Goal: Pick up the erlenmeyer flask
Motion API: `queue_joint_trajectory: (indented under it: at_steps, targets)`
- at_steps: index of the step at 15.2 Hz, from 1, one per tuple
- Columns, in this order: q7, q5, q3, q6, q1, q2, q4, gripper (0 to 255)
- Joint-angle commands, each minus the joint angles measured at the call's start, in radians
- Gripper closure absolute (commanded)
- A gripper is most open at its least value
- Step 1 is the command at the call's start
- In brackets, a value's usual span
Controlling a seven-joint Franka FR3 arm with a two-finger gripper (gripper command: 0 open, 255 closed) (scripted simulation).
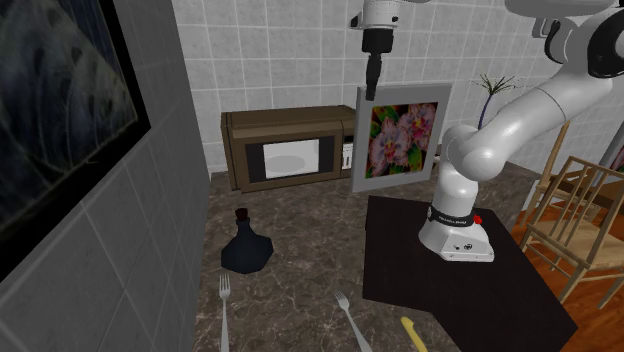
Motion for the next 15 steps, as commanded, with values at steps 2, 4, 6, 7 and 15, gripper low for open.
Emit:
queue_joint_trajectory:
  at_steps: [2,4,6,7,15]
  targets:
    - [0.007,0.005,0.009,0.031,0.002,0.022,-0.009,0]
    - [0.022,0.015,0.027,0.092,0.005,0.069,-0.024,0]
    - [0.036,0.023,0.045,0.152,0.008,0.121,-0.034,0]
    - [0.043,0.027,0.054,0.182,0.009,0.148,-0.036,0]
    - [0.103,0.037,0.123,0.402,0.015,0.4,-0.008,0]
